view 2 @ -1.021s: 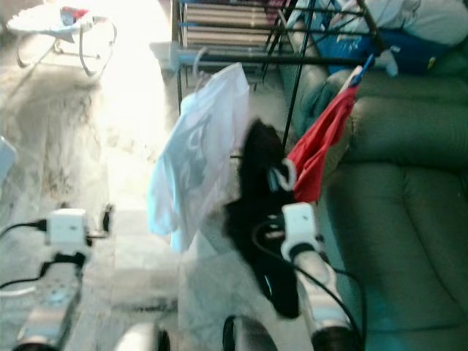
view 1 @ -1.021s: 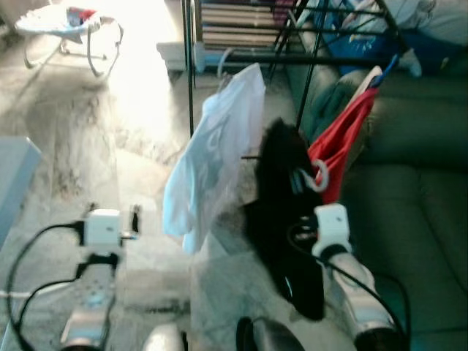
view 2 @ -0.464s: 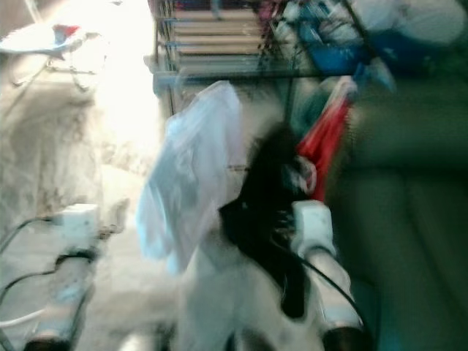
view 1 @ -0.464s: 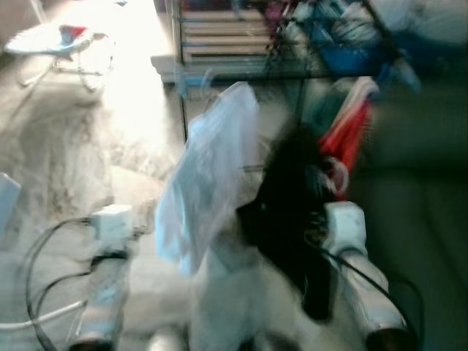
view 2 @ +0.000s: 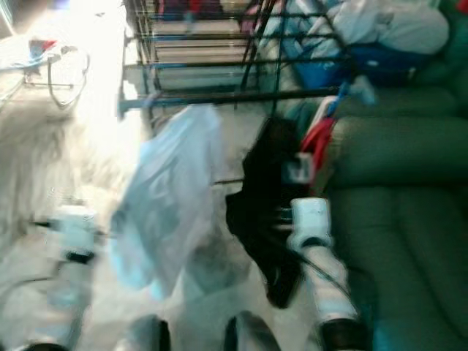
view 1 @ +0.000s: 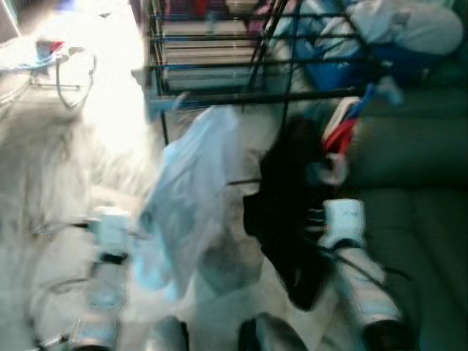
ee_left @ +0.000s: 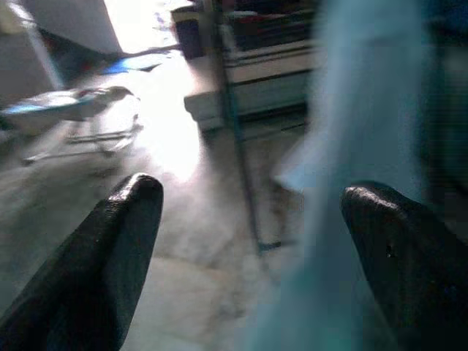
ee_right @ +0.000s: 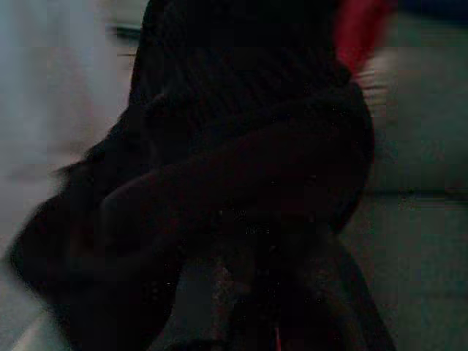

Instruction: Hang hanger

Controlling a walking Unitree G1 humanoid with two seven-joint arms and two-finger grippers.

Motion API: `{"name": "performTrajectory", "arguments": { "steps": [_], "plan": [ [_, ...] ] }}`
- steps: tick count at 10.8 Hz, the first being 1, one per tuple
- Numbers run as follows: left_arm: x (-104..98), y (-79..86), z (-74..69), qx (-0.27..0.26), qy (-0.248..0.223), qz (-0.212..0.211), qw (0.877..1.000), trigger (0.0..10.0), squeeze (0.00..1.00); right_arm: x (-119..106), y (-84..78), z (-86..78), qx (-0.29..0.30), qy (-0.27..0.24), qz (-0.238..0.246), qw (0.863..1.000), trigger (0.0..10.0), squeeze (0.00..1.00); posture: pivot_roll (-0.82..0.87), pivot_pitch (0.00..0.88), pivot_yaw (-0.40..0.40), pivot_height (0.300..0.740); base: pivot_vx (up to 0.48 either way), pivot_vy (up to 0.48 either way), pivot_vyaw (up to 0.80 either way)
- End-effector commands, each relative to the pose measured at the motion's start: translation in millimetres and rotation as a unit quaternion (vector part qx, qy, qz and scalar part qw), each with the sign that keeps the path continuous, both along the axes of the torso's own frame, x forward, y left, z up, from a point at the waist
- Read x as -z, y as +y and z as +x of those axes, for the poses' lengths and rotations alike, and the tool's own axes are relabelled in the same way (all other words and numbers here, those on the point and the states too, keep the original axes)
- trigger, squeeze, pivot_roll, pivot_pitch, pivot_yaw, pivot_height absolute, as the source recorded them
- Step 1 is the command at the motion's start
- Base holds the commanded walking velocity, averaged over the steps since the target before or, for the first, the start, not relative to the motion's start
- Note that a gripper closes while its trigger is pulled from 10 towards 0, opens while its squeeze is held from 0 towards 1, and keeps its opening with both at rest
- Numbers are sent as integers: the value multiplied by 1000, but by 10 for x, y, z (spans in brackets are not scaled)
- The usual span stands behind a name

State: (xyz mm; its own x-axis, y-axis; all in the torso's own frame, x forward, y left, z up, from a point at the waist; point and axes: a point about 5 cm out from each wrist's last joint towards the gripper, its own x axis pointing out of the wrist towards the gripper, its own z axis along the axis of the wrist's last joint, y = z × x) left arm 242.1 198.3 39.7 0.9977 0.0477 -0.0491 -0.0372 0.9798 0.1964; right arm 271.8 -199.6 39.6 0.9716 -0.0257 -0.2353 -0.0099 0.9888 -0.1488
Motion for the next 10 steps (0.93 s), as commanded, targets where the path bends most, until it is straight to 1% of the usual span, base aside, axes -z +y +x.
{"name": "performTrajectory", "arguments": {
  "steps": [1, 2, 5, 6, 7, 8, 10],
  "plan": [
    [-11, 131, -16, -21, 2, 11, 1000, 10000, 0, -178, 81, 118, -17, -45, -2, 999, 10000, 0, 4, 138, -68, 740, 379, 292, 0],
    [-9, 131, -16, -23, 3, 10, 1000, 10000, 0, -235, 117, 176, -37, -53, -12, 998, 10000, 0, 3, 139, -67, 740, 352, 326, 0],
    [12, 129, -17, -26, 9, 7, 1000, 10000, 0, -307, 256, 344, -86, -39, -5, 995, 10000, 0, 8, 143, -68, 740, 275, 394, 0],
    [6, 124, -17, -26, 7, 8, 1000, 10000, 0, -350, 270, 408, -86, -43, -4, 995, 10000, 0, 10, 143, -68, 740, 247, 412, 0],
    [-4, 108, -18, -22, 3, 14, 1000, 10000, 0, -419, 247, 495, -72, -50, 0, 996, 10000, 0, 14, 144, -69, 740, 0, 0, 0],
    [1, 107, -22, -23, 4, 12, 1000, 10000, 0, -441, 192, 554, -49, -42, 6, 998, 10000, 0, 14, 144, -69, 740, 0, 0, 0],
    [7, 93, -19, -22, 6, 14, 1000, 10000, 0, -533, 162, 693, -38, -39, -7, 998, 10000, 0, 16, 147, -66, 740, 0, 0, 0]
  ]
}}
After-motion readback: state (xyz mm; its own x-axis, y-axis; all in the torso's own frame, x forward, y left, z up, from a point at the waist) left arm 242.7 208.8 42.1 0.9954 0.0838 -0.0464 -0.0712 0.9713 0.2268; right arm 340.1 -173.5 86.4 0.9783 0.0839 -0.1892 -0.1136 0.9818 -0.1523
